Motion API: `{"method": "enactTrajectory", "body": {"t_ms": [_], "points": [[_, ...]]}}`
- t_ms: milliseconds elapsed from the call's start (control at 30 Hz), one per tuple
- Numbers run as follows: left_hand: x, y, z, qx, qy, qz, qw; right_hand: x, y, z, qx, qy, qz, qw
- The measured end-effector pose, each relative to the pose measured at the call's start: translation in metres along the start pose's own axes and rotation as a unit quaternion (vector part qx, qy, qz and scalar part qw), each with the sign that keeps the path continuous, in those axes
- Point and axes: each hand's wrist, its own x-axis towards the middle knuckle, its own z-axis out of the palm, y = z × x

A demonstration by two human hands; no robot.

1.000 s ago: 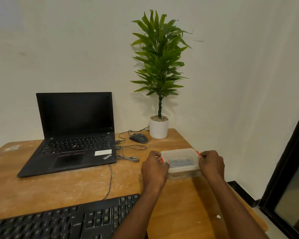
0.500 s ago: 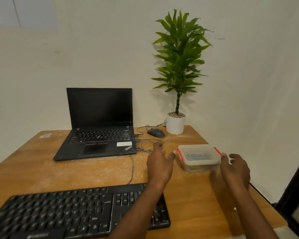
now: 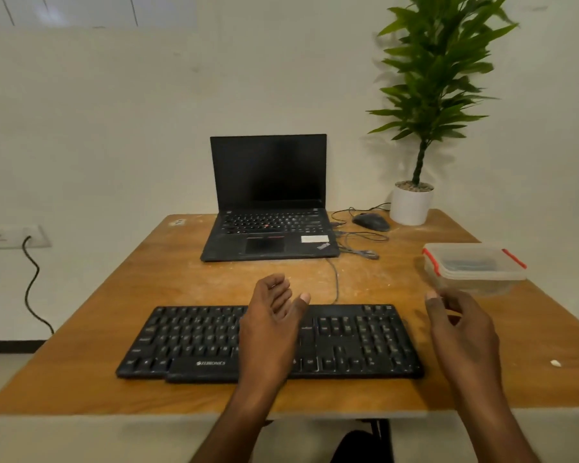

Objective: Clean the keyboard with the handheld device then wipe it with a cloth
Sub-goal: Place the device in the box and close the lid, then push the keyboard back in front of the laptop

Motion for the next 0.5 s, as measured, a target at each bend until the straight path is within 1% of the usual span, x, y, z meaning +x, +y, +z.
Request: {"method": "enactTrajectory", "body": {"t_ms": [133, 333, 400, 433, 500], "points": [[-0.017, -0.007, -0.027, -0.016, 0.019, -0.020, 0.999, -0.030, -0.009, 0.020, 0.016, -0.031, -0.017, 0.999], [-0.033, -0.015, -0.056, 0.021, 0.042, -0.036, 0.998, -0.053, -0.010, 0.043, 0.006, -0.061, -0.045, 0.997], [-0.035, -0.017, -0.065, 0.077, 0.056, -0.029, 0.995, -0.055, -0.008, 0.045, -0.025, -0.067, -0.051, 0.996], [-0.036, -0.019, -0.070, 0.129, 0.061, -0.025, 0.989, -0.057, -0.007, 0.045, -0.046, -0.069, -0.060, 0.995], [-0.035, -0.021, -0.081, 0.249, 0.075, -0.021, 0.965, -0.059, -0.006, 0.045, -0.096, -0.070, -0.076, 0.990]]}}
